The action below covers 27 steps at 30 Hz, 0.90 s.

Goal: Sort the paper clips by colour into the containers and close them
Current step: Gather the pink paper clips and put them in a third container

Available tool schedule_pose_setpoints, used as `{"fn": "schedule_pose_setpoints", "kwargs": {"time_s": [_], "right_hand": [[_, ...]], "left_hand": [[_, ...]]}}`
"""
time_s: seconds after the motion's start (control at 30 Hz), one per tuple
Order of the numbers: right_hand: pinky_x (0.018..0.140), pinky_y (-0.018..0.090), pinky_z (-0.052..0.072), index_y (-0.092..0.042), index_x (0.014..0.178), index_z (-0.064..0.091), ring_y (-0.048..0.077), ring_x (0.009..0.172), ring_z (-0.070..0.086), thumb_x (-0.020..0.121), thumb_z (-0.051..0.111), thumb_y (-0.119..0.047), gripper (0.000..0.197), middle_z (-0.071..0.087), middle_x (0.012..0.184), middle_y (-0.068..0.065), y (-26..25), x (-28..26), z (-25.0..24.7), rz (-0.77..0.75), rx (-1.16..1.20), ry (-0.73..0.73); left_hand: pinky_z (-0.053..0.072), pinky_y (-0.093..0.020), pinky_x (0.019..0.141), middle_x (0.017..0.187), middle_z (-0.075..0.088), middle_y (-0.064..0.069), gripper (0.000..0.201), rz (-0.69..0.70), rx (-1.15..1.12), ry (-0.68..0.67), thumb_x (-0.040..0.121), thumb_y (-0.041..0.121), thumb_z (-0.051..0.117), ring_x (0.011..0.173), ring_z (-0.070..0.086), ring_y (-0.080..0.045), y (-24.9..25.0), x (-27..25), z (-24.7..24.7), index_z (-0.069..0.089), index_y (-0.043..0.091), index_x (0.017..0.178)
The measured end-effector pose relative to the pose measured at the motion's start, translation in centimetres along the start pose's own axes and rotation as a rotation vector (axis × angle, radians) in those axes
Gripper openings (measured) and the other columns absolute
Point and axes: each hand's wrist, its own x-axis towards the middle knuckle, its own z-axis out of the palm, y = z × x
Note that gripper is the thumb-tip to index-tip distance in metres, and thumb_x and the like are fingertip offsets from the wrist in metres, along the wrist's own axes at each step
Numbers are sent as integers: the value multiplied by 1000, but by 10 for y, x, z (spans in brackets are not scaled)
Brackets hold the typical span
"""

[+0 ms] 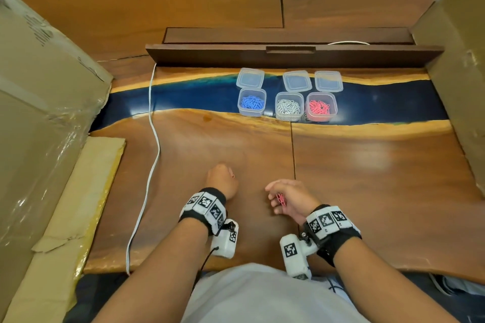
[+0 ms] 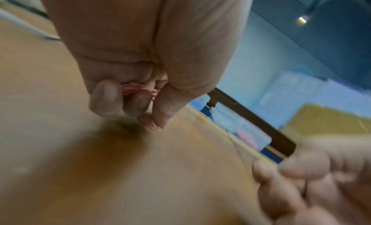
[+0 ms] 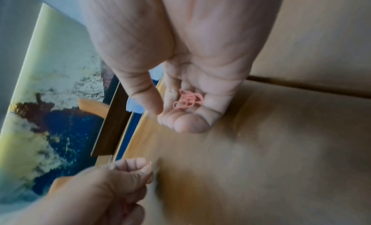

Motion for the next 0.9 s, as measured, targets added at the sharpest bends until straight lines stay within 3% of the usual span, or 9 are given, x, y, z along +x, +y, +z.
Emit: {"fn": "schedule_pose_setpoints", "kwargs": {"time_s": [0.07,0.17,0.2,0.37,0.57,0.67,0.73,0.8,0.9], "right_hand": [[46,25,47,0,90,60,15,53,52,89,51,1,9,56,66,7,-6,1,-13,21,105,-40],[54,25,54,-5,85,56,16,60,56,94,52,-10,11,57,73,8,-27,4,-34,40,244,-40],[58,26,55,-5,84,56,17,64,57,95,52,-12,13,57,75,8,-37,5,-41,29,281,-27],[80,32,54,-4,93,58,20,78,60,94,55,-25,21,60,84,9,-102,13,-81,-68,420,29],[79,31,54,0,100,59,19,79,59,95,54,-31,31,59,84,10,-176,36,-113,-167,375,149],[87,32,53,1,119,56,22,100,62,92,57,-37,47,62,111,15,-195,56,-125,-139,268,205],[89,33,51,1,126,51,25,107,60,91,57,-40,53,59,122,18,-201,63,-129,-123,207,210],[99,37,46,2,135,44,28,118,55,92,57,-40,62,53,131,19,-203,67,-134,-118,159,215],[110,39,39,4,134,45,29,127,50,92,58,-39,61,50,136,21,-203,71,-144,-156,113,232]], "left_hand": [[50,-34,82,101,62,-11,12,-37,-235,-73,89,5,53,94,61,-31,10,4,2,59,13,97],[41,-28,47,76,51,-6,18,-93,-658,-315,94,-1,46,59,48,-17,38,2,8,60,9,95],[36,-26,43,72,47,-6,20,-111,-811,-393,95,-3,42,57,43,-15,50,1,8,59,8,90],[35,-30,54,70,50,-7,17,-268,-1290,-547,90,5,38,57,46,-17,118,16,14,51,8,79],[43,-29,52,62,47,-3,19,-165,-1238,-473,92,14,47,56,48,-15,203,43,2,52,11,75],[47,-29,49,65,51,-2,19,-178,-1117,-443,94,25,53,59,53,-15,232,62,-1,55,11,81],[53,-31,52,79,58,-7,24,-202,-1101,-447,95,29,54,73,60,-17,243,71,-2,59,6,98],[58,-36,70,92,60,-11,38,-202,-1101,-455,95,34,54,87,61,-21,252,79,-1,57,1,114],[48,-39,98,107,58,-10,44,-178,-1096,-445,95,36,54,108,57,-26,264,85,-1,52,4,125]]}}
